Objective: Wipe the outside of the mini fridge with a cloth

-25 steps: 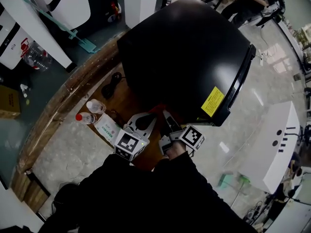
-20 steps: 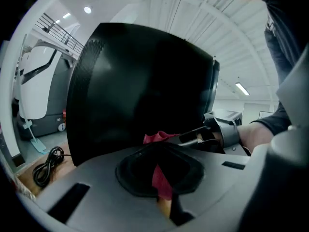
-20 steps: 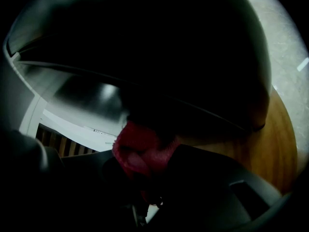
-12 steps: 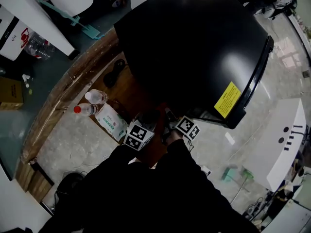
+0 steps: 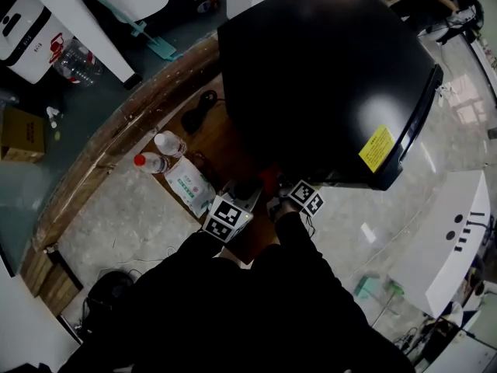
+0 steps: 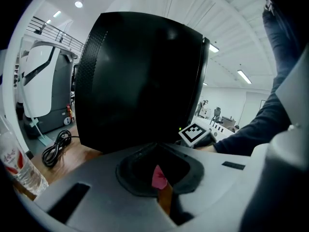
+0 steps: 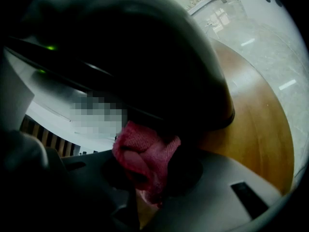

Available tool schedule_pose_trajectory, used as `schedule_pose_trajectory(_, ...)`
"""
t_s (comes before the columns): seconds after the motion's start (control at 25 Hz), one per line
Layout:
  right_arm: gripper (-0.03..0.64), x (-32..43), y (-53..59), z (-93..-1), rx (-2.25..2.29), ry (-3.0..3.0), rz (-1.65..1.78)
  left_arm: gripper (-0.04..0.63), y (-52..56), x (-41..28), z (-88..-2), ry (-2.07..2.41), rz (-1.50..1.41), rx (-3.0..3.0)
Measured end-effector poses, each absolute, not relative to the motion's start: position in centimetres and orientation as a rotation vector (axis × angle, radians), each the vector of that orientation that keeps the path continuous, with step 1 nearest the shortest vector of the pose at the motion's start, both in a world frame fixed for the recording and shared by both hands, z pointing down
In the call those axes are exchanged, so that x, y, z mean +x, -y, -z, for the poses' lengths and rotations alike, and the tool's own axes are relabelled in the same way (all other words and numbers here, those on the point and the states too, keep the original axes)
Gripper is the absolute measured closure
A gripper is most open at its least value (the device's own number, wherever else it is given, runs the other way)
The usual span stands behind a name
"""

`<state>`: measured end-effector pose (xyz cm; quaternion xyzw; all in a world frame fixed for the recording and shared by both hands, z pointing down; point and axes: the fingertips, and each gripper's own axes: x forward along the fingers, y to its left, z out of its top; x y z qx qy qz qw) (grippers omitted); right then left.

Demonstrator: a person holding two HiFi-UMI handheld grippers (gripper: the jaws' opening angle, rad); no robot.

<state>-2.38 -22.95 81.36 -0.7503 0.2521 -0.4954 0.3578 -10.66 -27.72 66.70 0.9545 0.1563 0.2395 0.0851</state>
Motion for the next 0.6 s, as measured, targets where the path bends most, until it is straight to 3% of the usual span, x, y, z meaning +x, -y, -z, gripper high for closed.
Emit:
schedule_pose_trajectory(0.24,0.525,-4.0,22.3,-79.9,-1.907,-0.775,1.289,0.589,27.3,-12.5,-62.2,-0.474,-0.602,2.871)
schedule_pose_trajectory(0.6,0.532,-9.3,18.9,-62.6,-2.025,-1.297,1.028,0.589,25.3,-16.0,-52.8,-0.366,-0.373,2.917)
